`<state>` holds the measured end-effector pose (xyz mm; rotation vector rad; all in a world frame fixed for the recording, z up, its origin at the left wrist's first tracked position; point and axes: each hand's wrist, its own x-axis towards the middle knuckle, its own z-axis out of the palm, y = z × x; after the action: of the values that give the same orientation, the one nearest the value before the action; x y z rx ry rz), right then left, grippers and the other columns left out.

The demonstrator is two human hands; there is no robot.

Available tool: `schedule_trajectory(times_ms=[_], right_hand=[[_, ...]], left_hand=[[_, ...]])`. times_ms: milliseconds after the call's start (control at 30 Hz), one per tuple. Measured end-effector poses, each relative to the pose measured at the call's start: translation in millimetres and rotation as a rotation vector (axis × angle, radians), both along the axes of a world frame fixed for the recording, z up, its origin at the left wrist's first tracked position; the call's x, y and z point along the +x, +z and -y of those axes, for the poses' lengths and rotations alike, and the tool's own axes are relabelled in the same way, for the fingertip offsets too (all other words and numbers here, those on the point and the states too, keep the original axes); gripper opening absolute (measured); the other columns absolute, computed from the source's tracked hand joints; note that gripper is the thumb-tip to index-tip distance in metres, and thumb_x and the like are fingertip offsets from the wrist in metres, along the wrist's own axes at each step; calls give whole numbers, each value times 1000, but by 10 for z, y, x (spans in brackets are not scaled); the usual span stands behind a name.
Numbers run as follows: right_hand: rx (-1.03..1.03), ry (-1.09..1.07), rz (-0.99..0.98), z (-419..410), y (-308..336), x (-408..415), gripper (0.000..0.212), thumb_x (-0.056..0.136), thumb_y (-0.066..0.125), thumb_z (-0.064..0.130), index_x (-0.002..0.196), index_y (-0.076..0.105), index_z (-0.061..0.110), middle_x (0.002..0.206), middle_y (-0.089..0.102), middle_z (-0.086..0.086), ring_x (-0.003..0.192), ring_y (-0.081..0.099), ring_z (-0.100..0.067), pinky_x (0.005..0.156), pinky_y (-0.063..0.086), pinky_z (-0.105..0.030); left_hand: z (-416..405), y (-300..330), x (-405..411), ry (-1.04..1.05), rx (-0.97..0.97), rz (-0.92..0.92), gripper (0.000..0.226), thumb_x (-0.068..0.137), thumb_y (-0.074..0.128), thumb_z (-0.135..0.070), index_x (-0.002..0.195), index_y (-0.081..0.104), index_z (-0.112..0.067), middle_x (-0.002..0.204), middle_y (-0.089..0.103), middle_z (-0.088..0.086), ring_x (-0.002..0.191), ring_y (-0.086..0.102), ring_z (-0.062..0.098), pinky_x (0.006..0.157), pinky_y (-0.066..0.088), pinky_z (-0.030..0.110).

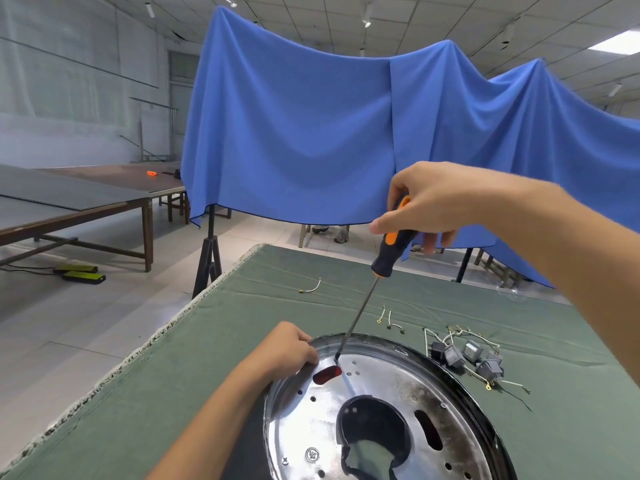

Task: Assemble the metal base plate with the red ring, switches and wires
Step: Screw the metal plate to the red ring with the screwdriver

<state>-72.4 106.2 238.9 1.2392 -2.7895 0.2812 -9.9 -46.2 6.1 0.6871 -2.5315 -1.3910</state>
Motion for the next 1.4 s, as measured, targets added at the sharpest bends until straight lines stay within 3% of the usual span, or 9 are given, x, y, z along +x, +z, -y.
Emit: schedule_trajectory(times_ms=[67, 233, 367, 533, 700, 867, 1067, 1233, 1400], right_hand=[[-23, 66, 140, -36, 42, 48, 20, 85, 67, 29, 89, 59, 12, 72, 73, -3, 53, 70, -18, 45, 51, -24], [-31, -22, -229, 18, -54, -17, 37, 87, 56, 39, 66, 57, 9, 48, 64, -1, 30, 50, -13, 45, 40, -21], [-47, 64, 122, 0, 10, 55, 20, 85, 66, 27, 90, 55, 11, 74, 71, -5, 49, 68, -18, 41, 49, -23], [-103, -58, -214, 67, -95, 19, 21, 80, 61, 31, 70, 56, 13, 50, 63, 1, 39, 47, -16, 47, 37, -21], [-108, 82, 79, 117, -47, 123, 15, 82, 64, 20, 89, 53, 12, 69, 72, -5, 45, 66, -16, 39, 48, -22], [-143, -75, -337, 159, -140, 70, 28, 81, 59, 30, 62, 47, 13, 59, 60, -3, 48, 48, -19, 45, 30, -23], [-157, 42, 33, 125, -100, 80, 15, 84, 60, 23, 91, 49, 15, 70, 69, -3, 50, 68, -18, 42, 53, -25], [-87, -79, -364, 134, -127, 65, 35, 83, 61, 39, 63, 51, 12, 57, 61, -3, 47, 51, -18, 46, 33, -24], [-108, -1, -110, 178, -122, 119, 24, 85, 59, 31, 79, 59, 8, 58, 67, -4, 48, 67, -20, 50, 56, -29]], left_hand=[[2, 2, 0, 3, 2, 1, 21, 79, 62, -6, 64, 48, -8, 62, 34, 8, 57, 29, 18, 51, 22, 26], [-1, 10, 2, 8, -3, 10, 26, 80, 63, -7, 60, 47, -9, 57, 34, 6, 53, 29, 17, 49, 23, 25], [-1, 9, 7, 4, 2, 6, 25, 81, 62, -6, 61, 47, -8, 60, 34, 8, 56, 29, 19, 52, 23, 27], [-15, 19, 19, 8, -12, -10, 33, 79, 62, -4, 55, 41, -11, 54, 30, 4, 50, 25, 16, 46, 21, 25], [-22, 26, 27, 1, -15, -14, 26, 78, 61, -3, 59, 43, -8, 54, 28, 4, 50, 23, 16, 47, 19, 26], [-33, 33, 34, 0, -6, -6, 30, 79, 61, -3, 56, 42, -8, 52, 28, 3, 49, 24, 16, 46, 20, 25], [-18, 33, 24, 4, 3, 0, 38, 77, 60, -3, 46, 40, -13, 45, 29, -1, 43, 27, 13, 41, 22, 20], [-23, 34, 34, 5, 5, 4, 30, 78, 60, -3, 52, 45, -9, 49, 31, 2, 47, 29, 14, 44, 23, 22], [-34, 36, 37, 15, 3, 5, 31, 77, 61, -4, 53, 43, -9, 49, 31, 2, 48, 28, 15, 47, 22, 23]])
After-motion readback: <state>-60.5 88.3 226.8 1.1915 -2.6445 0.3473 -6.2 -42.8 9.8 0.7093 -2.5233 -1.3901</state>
